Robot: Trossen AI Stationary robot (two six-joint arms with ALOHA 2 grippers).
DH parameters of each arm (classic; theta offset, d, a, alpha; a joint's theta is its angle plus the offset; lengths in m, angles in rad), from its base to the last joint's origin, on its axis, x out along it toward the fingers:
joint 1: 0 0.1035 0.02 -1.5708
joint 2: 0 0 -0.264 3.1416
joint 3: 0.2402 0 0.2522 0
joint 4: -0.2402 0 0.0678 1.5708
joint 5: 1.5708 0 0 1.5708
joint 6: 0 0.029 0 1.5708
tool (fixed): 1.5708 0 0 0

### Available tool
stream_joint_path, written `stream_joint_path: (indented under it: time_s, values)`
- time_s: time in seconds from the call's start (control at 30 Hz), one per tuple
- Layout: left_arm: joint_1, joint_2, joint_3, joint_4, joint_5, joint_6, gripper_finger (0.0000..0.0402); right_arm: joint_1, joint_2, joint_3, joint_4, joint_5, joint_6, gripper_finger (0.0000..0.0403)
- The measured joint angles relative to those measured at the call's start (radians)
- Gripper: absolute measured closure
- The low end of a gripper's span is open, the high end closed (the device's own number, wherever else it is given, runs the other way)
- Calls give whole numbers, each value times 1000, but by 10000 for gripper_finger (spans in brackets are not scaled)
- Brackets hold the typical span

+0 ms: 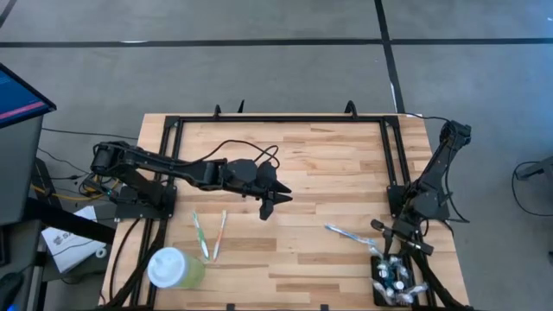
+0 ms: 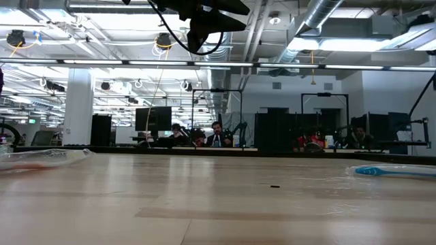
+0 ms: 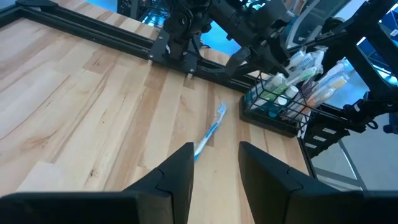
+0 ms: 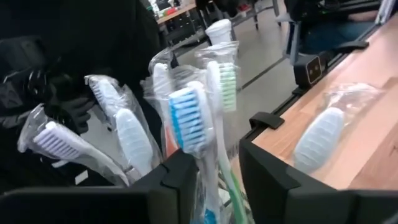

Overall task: Pick & Place toothbrushing station
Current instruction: Put the left blue toothbrush into the black organizer, then put the blue toothbrush into the black organizer

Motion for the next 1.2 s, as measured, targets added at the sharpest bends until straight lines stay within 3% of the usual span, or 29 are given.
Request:
stream_joint_path:
  time_s: [0.33, 0.5, 0.97, 1.2]
  values:
    - [0, 0, 0, -2, 2, 3, 280, 12, 0, 0, 11, 11, 114, 198]
    - [5, 0, 0, -35, 4, 3, 280, 44, 0, 1, 13, 12, 155, 169]
    - [6, 0, 0, -47, 10, 35, 280, 137, 0, 7, -44, 60, 271, 185]
    - [6, 0, 0, -48, 14, 35, 280, 159, -1, 130, -286, 106, 286, 195]
